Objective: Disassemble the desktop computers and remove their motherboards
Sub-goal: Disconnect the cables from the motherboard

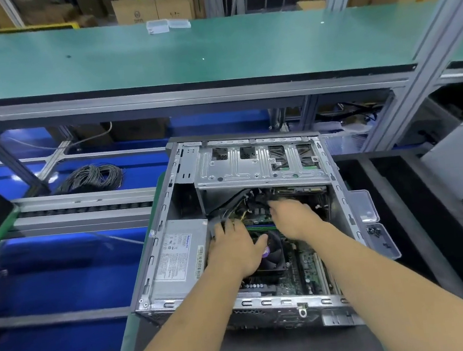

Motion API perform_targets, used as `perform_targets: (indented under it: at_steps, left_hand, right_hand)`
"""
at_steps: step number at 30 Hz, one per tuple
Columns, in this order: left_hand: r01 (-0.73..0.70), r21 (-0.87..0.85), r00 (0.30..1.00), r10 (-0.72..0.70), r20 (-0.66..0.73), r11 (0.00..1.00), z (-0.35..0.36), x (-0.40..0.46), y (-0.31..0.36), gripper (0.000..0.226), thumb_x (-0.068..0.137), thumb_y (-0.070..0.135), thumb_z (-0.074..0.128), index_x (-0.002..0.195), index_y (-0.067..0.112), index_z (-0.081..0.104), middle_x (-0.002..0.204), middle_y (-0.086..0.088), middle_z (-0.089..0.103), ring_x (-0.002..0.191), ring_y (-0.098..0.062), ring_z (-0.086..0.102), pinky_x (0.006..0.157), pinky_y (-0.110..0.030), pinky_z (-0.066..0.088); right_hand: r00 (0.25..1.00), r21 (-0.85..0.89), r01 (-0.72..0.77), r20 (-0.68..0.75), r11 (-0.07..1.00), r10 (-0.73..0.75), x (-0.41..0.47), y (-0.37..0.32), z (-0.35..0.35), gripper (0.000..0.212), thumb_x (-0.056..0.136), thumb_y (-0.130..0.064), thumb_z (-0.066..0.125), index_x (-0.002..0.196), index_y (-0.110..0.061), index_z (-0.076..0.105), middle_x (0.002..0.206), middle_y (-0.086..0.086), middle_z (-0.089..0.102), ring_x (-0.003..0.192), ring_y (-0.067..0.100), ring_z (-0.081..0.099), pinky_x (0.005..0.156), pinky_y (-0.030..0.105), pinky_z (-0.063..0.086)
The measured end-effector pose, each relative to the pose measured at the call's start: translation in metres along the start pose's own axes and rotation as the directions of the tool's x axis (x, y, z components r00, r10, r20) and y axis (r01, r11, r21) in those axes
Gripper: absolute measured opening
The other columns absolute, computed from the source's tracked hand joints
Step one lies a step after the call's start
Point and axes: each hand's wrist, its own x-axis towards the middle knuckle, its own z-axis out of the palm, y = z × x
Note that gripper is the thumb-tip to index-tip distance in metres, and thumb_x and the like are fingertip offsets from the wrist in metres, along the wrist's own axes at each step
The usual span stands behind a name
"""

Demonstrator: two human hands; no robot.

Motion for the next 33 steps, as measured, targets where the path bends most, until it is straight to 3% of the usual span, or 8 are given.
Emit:
perform_targets:
  at_steps: [6, 10, 13, 20, 23, 25, 28, 33]
  left_hand:
    - [-0.187, 0.057, 0.982, 0.186, 0.023, 0.981, -0.003, -0.003, 0.0, 0.051, 0.097, 0.046, 0.047, 0.137, 0.015, 0.041, 0.142, -0.009, 0.042, 0.134, -0.031, 0.031, 0.107, -0.048, 0.036]
    - [-0.25, 0.079, 0.966, 0.243, 0.089, 0.965, -0.001, -0.005, 0.001, 0.059, 0.094, 0.046, 0.055, 0.141, 0.015, 0.037, 0.139, -0.009, 0.042, 0.13, -0.033, 0.037, 0.104, -0.049, 0.039]
    - [-0.262, 0.04, 0.961, 0.257, 0.099, 0.964, 0.001, -0.005, -0.002, 0.072, 0.092, 0.047, 0.059, 0.15, 0.017, 0.029, 0.144, -0.01, 0.037, 0.132, -0.033, 0.034, 0.106, -0.049, 0.038]
    - [-0.28, 0.057, 0.954, 0.272, 0.123, 0.958, 0.001, -0.007, -0.003, 0.072, 0.094, 0.047, 0.056, 0.151, 0.015, 0.026, 0.147, -0.011, 0.033, 0.135, -0.034, 0.031, 0.109, -0.05, 0.034]
    - [-0.272, 0.075, 0.957, 0.262, 0.124, 0.959, 0.001, -0.008, 0.0, 0.073, 0.095, 0.046, 0.054, 0.153, 0.014, 0.023, 0.15, -0.012, 0.03, 0.137, -0.035, 0.029, 0.111, -0.05, 0.032]
    - [-0.26, 0.088, 0.959, 0.247, 0.137, 0.962, 0.001, -0.009, 0.004, 0.077, 0.096, 0.047, 0.053, 0.156, 0.014, 0.018, 0.153, -0.012, 0.026, 0.139, -0.034, 0.026, 0.113, -0.05, 0.029]
    - [-0.242, 0.089, 0.961, 0.226, 0.161, 0.966, 0.002, -0.012, 0.007, 0.078, 0.096, 0.048, 0.053, 0.156, 0.013, 0.016, 0.157, -0.012, 0.02, 0.143, -0.035, 0.02, 0.117, -0.05, 0.023]
    - [-0.23, 0.028, 0.969, 0.226, 0.102, 0.973, -0.002, -0.015, 0.005, 0.061, 0.098, 0.041, 0.05, 0.149, 0.014, 0.032, 0.152, -0.01, 0.029, 0.137, -0.033, 0.028, 0.109, -0.049, 0.035]
  right_hand:
    - [0.984, 0.222, 0.063, 0.15, 0.973, -0.098, 0.036, -0.026, 0.0, 0.038, 0.106, -0.026, 0.032, 0.126, -0.004, 0.054, 0.137, 0.019, 0.054, 0.12, 0.032, 0.051, 0.1, 0.038, 0.043]
    - [0.964, 0.248, 0.16, 0.168, 0.956, -0.205, 0.049, -0.046, -0.01, 0.053, 0.104, -0.017, 0.033, 0.156, -0.017, 0.027, 0.161, 0.009, 0.029, 0.14, 0.027, 0.038, 0.109, 0.03, 0.035]
    - [0.951, 0.305, 0.244, 0.112, 0.92, -0.289, 0.056, -0.07, -0.017, 0.054, 0.104, -0.018, 0.035, 0.157, -0.021, 0.025, 0.159, 0.007, 0.034, 0.121, 0.018, 0.053, 0.094, 0.022, 0.04]
    - [0.955, 0.183, 0.207, 0.174, 0.961, -0.239, 0.052, -0.068, -0.012, 0.052, 0.107, -0.028, 0.035, 0.157, -0.016, 0.024, 0.162, 0.008, 0.027, 0.146, 0.028, 0.03, 0.117, 0.035, 0.028]
    - [0.984, 0.241, 0.146, 0.065, 0.96, -0.166, 0.045, -0.054, -0.008, 0.028, 0.104, -0.021, 0.04, 0.116, -0.019, 0.065, 0.12, 0.003, 0.063, 0.118, 0.025, 0.052, 0.091, 0.026, 0.039]
    - [0.99, 0.262, 0.129, 0.012, 0.956, -0.137, 0.036, -0.048, -0.009, 0.025, 0.102, -0.017, 0.042, 0.084, -0.027, 0.057, 0.088, -0.005, 0.054, 0.096, 0.019, 0.047, 0.076, 0.023, 0.031]
    - [0.985, 0.313, 0.164, 0.003, 0.935, -0.174, 0.023, -0.05, -0.011, 0.037, 0.101, -0.011, 0.042, 0.129, -0.016, 0.064, 0.126, 0.001, 0.063, 0.107, 0.02, 0.058, 0.085, 0.018, 0.038]
    - [0.99, 0.27, 0.136, -0.076, 0.953, -0.12, 0.017, -0.057, -0.009, 0.04, 0.098, -0.008, 0.042, 0.13, -0.012, 0.066, 0.138, 0.007, 0.06, 0.128, 0.025, 0.053, 0.103, 0.028, 0.042]
